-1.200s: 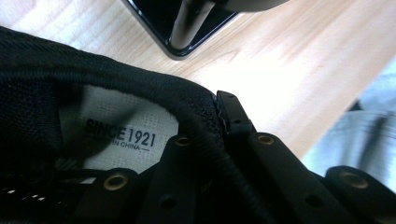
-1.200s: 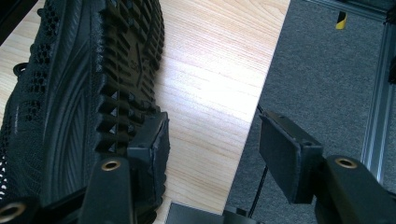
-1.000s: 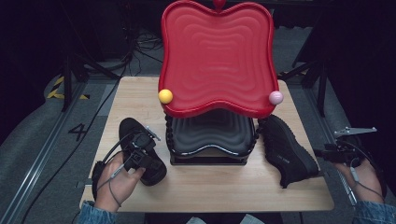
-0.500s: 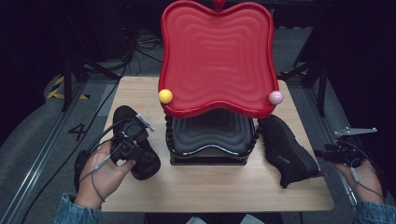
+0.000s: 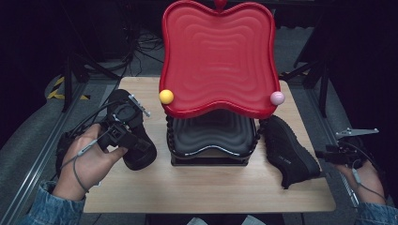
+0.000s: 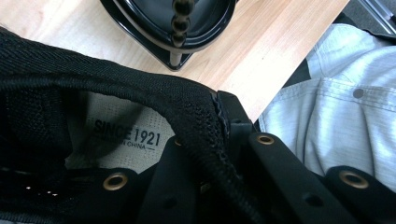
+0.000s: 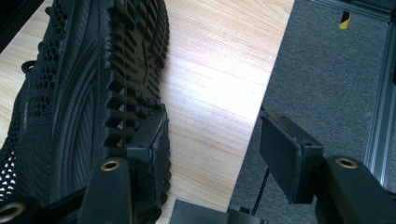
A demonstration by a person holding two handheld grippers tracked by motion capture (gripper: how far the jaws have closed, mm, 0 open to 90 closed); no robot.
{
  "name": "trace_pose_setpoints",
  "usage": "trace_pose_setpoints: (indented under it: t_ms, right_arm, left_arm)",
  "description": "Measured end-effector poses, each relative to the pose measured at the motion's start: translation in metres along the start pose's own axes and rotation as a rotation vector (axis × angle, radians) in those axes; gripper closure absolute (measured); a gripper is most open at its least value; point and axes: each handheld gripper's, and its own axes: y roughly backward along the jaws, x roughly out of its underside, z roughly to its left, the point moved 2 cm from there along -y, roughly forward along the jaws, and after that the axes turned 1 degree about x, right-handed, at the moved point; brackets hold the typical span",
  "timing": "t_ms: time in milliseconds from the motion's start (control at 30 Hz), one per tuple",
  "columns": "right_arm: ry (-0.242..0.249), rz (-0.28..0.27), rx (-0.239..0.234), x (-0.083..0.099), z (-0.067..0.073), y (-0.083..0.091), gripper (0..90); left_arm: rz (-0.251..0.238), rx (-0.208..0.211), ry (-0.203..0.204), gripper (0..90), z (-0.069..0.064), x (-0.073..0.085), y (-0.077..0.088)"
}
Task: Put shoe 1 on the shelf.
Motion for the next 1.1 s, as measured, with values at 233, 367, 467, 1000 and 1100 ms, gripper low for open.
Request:
trace_pose_setpoints:
  t_ms: [233, 367, 467, 1000, 1100]
  right_arm:
    - [0.002, 0.001, 0.000, 0.003, -0.002, 0.001, 43.2]
    - [-0.006, -0.002, 0.002, 0.005, -0.004, 0.002, 43.2]
    - [-0.008, 0.002, 0.002, 0.006, -0.003, 0.002, 43.2]
    - [-0.019, -0.008, -0.002, 0.010, -0.008, 0.007, 43.2]
    - [-0.020, -0.008, -0.004, 0.010, -0.008, 0.007, 43.1]
  left_arm:
    - [0.000, -0.014, -0.039, 86.5, -0.004, -0.010, 0.020]
    - [0.002, -0.031, -0.064, 86.4, -0.007, -0.017, 0.034]
    - [0.004, -0.036, -0.074, 86.4, -0.008, -0.020, 0.041]
    - [0.031, -0.073, -0.115, 86.1, -0.019, -0.032, 0.078]
    - [0.026, -0.087, -0.119, 86.2, -0.021, -0.034, 0.085]
